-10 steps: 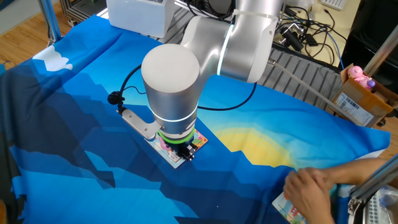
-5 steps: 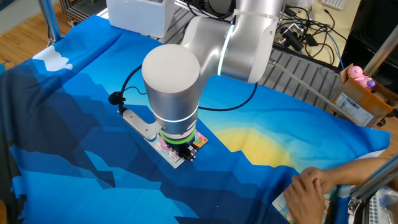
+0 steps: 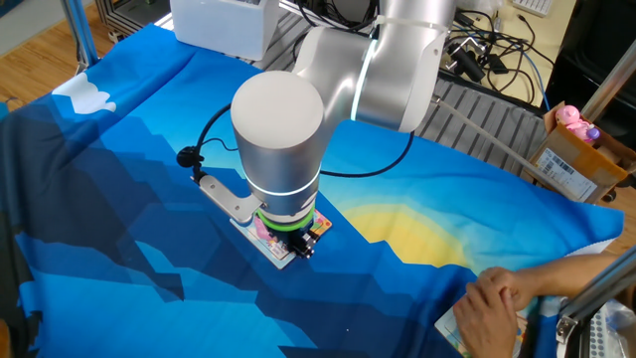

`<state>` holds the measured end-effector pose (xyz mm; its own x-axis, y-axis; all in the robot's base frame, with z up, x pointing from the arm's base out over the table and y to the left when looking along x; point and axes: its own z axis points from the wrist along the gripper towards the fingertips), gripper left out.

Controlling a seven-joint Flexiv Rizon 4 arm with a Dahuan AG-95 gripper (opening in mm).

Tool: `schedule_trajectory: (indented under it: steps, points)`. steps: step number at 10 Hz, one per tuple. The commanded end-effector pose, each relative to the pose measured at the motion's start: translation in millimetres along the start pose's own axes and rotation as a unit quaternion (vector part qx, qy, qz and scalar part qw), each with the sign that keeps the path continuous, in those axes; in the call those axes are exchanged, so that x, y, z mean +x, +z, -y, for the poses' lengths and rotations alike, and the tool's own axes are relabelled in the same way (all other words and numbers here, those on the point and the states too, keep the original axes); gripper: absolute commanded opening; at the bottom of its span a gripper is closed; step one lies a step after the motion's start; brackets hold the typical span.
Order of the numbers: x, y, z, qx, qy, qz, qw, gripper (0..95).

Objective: Assemble one piece of a puzzle

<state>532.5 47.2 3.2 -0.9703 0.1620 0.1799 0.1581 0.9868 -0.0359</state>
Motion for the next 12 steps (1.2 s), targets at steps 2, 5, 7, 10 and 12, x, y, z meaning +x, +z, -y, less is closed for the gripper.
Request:
schedule_trajectory:
  steps: [2, 5, 7, 10, 12]
  points:
    - [-0.6, -0.9, -0.9, 0.001, 0.0, 0.0, 1.0, 38.0]
    - [-0.1, -2.2, -0.3, 0.004, -0.004, 0.0, 1.0, 38.0]
    - [1.1, -5.1, 1.3, 0.005, -0.01, -0.002, 0.9999, 57.0]
    - [1.8, -7.6, 3.3, 0.003, -0.012, -0.004, 0.9999, 57.0]
    - [2.1, -8.7, 3.7, -0.002, -0.012, -0.002, 0.9999, 0.0]
